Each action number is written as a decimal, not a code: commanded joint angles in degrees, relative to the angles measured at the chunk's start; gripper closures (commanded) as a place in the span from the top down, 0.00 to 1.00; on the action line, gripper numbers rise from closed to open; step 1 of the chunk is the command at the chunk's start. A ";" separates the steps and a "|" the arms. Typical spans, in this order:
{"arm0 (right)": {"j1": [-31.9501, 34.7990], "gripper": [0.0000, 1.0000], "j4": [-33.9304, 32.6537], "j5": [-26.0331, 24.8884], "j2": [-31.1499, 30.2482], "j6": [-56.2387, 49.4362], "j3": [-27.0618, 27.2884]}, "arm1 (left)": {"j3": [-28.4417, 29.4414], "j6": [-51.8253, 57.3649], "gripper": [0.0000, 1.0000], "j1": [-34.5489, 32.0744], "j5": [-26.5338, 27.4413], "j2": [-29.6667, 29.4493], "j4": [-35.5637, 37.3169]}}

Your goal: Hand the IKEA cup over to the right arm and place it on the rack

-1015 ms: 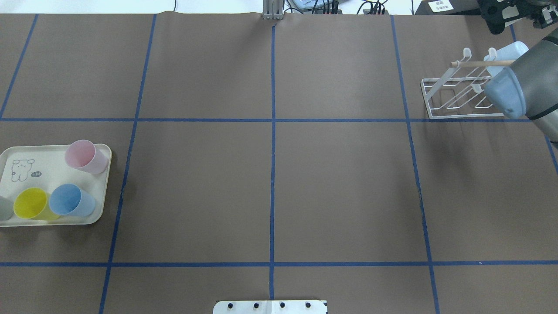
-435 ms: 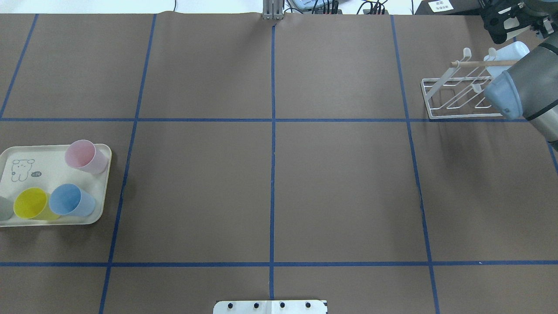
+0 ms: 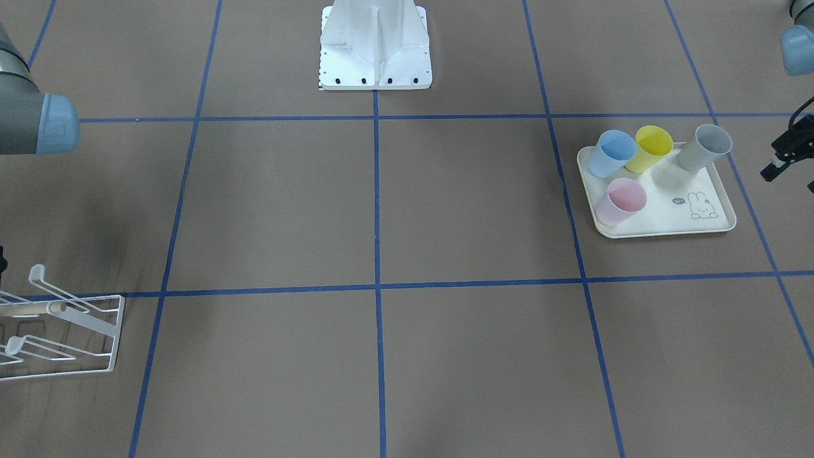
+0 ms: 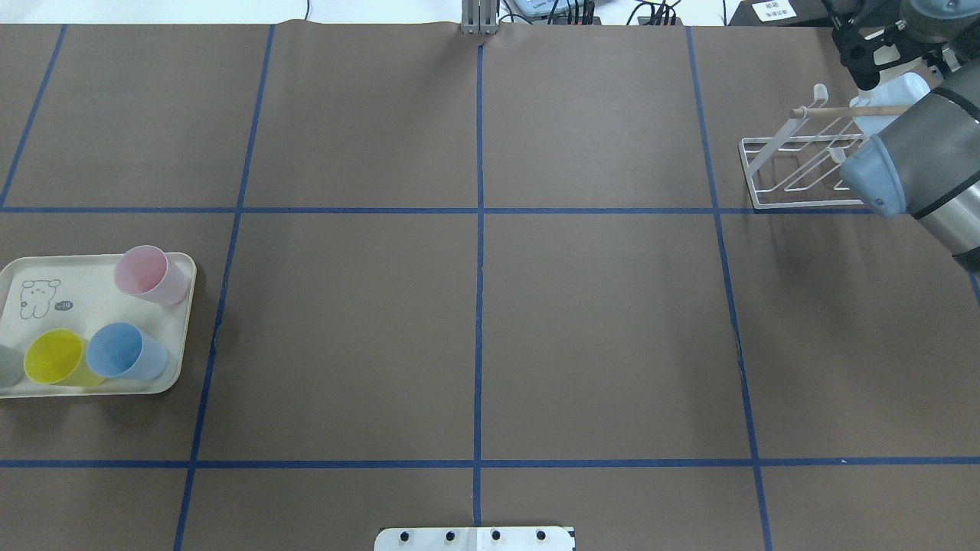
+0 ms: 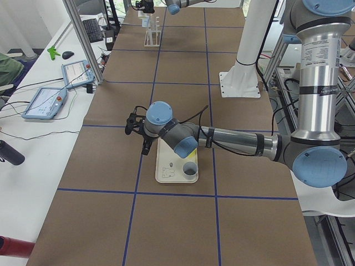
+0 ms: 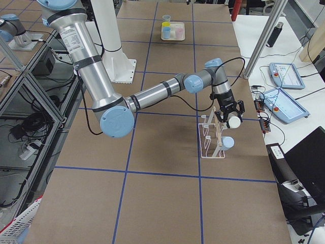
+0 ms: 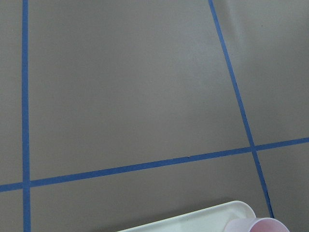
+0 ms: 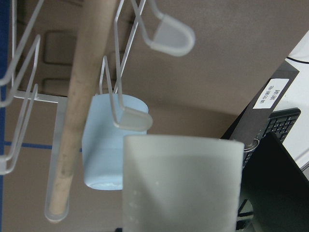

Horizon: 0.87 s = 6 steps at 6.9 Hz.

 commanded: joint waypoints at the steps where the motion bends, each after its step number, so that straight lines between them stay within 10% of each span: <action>1: -0.64 0.43 0.06 -0.15 -0.12 0.03 -1.05 | 0.03 -0.03 1.00 0.06 0.04 0.00 0.07; 6: -2.22 0.48 0.06 -0.24 0.23 0.03 -2.20 | 0.03 -0.20 1.00 0.06 0.04 -0.09 0.07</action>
